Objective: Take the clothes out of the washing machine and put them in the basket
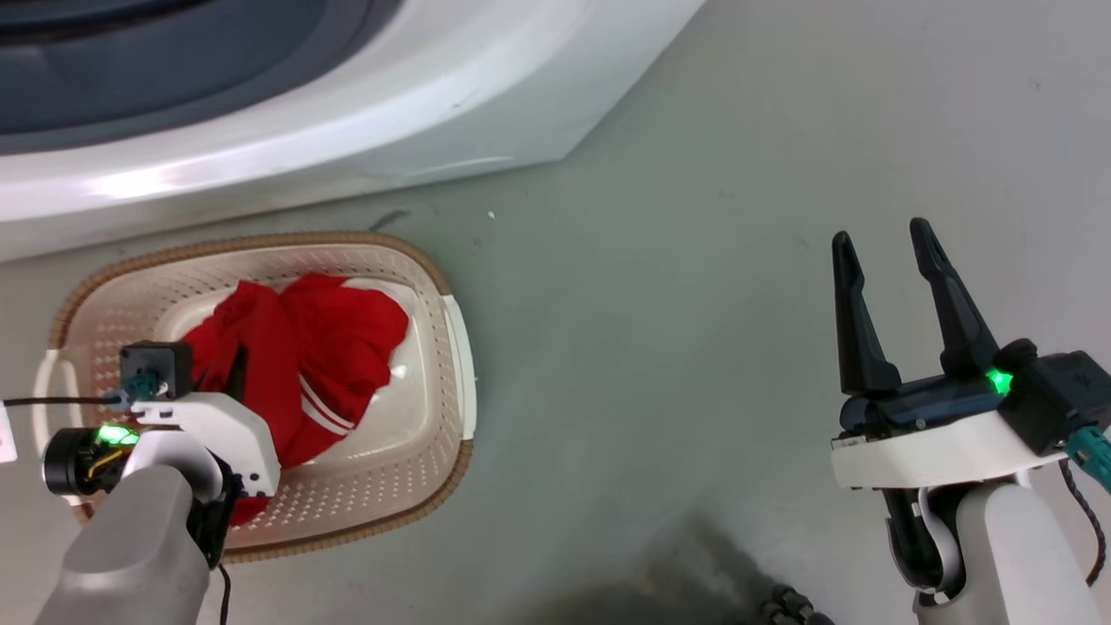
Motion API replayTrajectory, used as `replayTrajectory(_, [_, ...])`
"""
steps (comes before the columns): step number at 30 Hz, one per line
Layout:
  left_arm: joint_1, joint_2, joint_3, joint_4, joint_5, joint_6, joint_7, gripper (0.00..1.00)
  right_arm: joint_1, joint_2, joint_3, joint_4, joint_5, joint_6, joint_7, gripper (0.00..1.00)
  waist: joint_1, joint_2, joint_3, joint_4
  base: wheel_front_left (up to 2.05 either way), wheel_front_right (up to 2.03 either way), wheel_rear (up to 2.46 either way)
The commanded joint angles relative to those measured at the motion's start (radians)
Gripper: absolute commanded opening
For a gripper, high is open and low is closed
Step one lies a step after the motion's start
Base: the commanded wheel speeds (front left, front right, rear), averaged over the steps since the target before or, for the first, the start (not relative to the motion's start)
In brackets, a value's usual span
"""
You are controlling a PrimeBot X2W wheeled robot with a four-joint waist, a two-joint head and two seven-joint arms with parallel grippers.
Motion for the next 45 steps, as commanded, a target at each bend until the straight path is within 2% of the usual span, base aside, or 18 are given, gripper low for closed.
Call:
replayTrajectory(1, [-0.015,0.0,0.003,0.008,0.005,-0.003,-0.005,0.0,-0.024,0.002,0.003,-0.006,0.003,-0.001,-0.002,1.0,-0.0002,0.0,0.036,-0.02,0.0,0.0,0.0])
replayTrajectory(7, [-0.066,0.013,0.012,0.075,0.026,-0.014,-0.004,0.0,-0.041,0.002,0.007,-0.024,0.014,-0.001,-0.002,1.0,-0.0002,0.0,0.094,-0.047,0.0,0.0,0.0])
replayTrajectory(13, [-0.093,0.002,0.033,0.105,0.03,-0.012,-0.004,0.0,-0.029,0.002,-0.004,-0.022,0.013,-0.001,-0.002,1.0,-0.0002,0.0,0.098,-0.049,0.0,0.0,0.0])
replayTrajectory(14, [-0.093,-0.003,0.039,0.106,0.032,-0.01,-0.004,0.78,-0.028,0.002,-0.005,-0.018,0.011,-0.001,-0.002,1.0,-0.0002,0.0,0.093,-0.047,0.0,0.0,0.0])
replayTrajectory(15, [-0.092,-0.008,0.042,0.107,0.035,-0.007,-0.004,1.0,-0.029,0.002,-0.005,-0.016,0.01,-0.001,-0.002,1.0,-0.0002,0.0,0.087,-0.044,0.0,0.0,0.0])
replayTrajectory(20, [-0.072,-0.021,0.058,0.088,0.049,-0.008,-0.004,1.0,-0.04,0.002,0.0,-0.004,0.006,-0.001,-0.002,1.0,-0.0002,0.0,0.039,-0.03,0.0,0.0,0.0])
replayTrajectory(21, [-0.065,-0.023,0.064,0.077,0.054,-0.001,-0.004,1.0,-0.04,0.002,-0.001,-0.001,0.005,-0.001,-0.002,1.0,-0.0002,0.0,0.026,-0.026,0.0,0.0,0.0])
replayTrajectory(22, [-0.04,-0.031,0.093,0.039,0.067,0.035,-0.004,1.0,-0.034,0.002,-0.004,0.011,-0.002,-0.001,-0.002,1.0,-0.0002,0.0,-0.024,-0.01,0.0,0.0,0.0])
replayTrajectory(23, [-0.029,-0.037,0.105,0.024,0.069,0.04,-0.004,1.0,-0.032,0.002,-0.005,0.015,-0.004,-0.001,-0.002,1.0,-0.0002,0.0,-0.043,-0.005,0.0,0.0,0.0])
replayTrajectory(32, [0.077,-0.085,0.21,-0.158,0.106,0.029,-0.004,1.0,-0.004,0.002,-0.037,0.045,-0.027,-0.001,-0.002,1.0,-0.0002,0.0,-0.212,0.065,0.0,0.0,0.0])
replayTrajectory(38, [0.195,-0.126,0.319,-0.393,0.183,0.019,-0.004,1.0,0.023,0.001,-0.068,0.055,-0.053,-0.001,-0.002,1.0,-0.0002,0.0,-0.343,0.13,0.0,0.0,0.0])
replayTrajectory(45, [0.309,-0.176,0.421,-0.6,0.25,0.025,-0.004,1.0,0.048,0.002,-0.085,0.057,-0.069,-0.001,-0.002,1.0,-0.0002,0.0,-0.426,0.163,0.0,0.0,0.0])
